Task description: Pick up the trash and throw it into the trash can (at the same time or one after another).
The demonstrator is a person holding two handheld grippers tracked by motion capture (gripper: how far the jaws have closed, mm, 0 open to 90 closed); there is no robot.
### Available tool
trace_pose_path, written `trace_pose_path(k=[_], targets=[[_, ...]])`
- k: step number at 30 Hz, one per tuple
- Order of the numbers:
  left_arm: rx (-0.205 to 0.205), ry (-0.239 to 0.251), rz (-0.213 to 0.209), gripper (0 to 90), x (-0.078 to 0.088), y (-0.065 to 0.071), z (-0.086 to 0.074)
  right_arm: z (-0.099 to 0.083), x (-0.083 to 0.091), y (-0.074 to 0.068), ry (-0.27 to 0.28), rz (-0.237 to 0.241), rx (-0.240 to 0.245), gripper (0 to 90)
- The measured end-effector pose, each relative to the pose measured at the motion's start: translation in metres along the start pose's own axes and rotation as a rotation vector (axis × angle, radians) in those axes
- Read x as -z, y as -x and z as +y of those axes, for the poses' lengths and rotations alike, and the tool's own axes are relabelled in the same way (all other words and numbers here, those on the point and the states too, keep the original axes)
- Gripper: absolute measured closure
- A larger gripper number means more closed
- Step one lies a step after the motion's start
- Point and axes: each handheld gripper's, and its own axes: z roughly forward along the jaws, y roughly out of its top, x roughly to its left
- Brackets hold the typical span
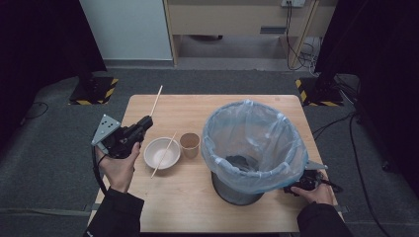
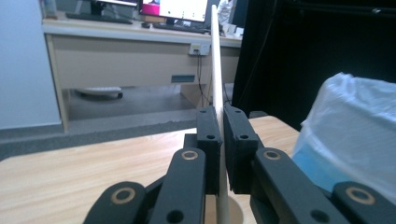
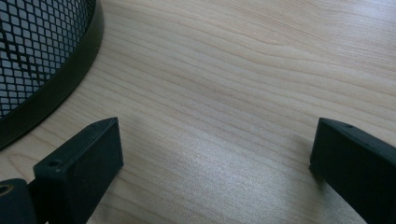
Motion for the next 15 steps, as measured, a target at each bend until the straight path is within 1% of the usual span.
trace_pose_path(k=[1,2,4,5,6,7,8,9,10,11,12,13,14,15], targets=[[0.000,0.000,0.000,85.4,0.000,0.000,0.000,0.000,0.000,0.000,0.000,0.000,0.000,2.6],[-0.005,0.008,-0.010,85.4,0.001,0.003,0.003,0.000,0.000,0.000,0.000,0.000,0.000,2.6],[-0.015,0.037,-0.031,85.3,0.004,0.010,0.011,0.000,0.000,0.000,0.000,0.000,0.001,2.6],[-0.015,0.037,-0.031,85.3,0.004,0.010,0.011,0.000,0.000,0.000,0.000,0.000,0.001,2.6],[-0.020,0.052,-0.043,85.3,0.005,0.014,0.016,0.000,0.000,0.000,0.000,-0.001,0.001,2.6],[-0.020,0.052,-0.043,85.3,0.005,0.014,0.016,0.000,0.000,0.000,0.000,-0.001,0.001,2.6],[-0.029,0.062,-0.054,85.3,0.005,0.019,0.021,0.000,0.000,0.000,0.000,0.000,0.001,2.6],[-0.029,0.062,-0.054,85.3,0.005,0.019,0.021,0.000,0.000,0.000,0.000,0.000,0.001,2.6],[-0.038,0.073,-0.063,85.4,0.006,0.023,0.027,0.000,0.000,0.000,0.000,0.000,0.000,2.6],[-0.038,0.073,-0.063,85.4,0.006,0.023,0.027,0.000,0.000,0.000,0.000,0.000,0.000,2.6],[-0.050,0.081,-0.072,85.3,0.006,0.028,0.033,0.000,0.000,0.000,0.000,0.000,0.000,2.5],[-0.050,0.081,-0.072,85.4,0.006,0.028,0.033,0.000,0.000,0.000,0.000,0.000,0.000,2.5],[-0.058,0.092,-0.084,85.3,0.005,0.034,0.039,0.000,0.000,0.000,0.000,0.000,0.000,2.5],[-0.058,0.092,-0.084,85.3,0.005,0.034,0.039,0.000,0.000,0.000,0.000,0.000,0.000,2.5]])
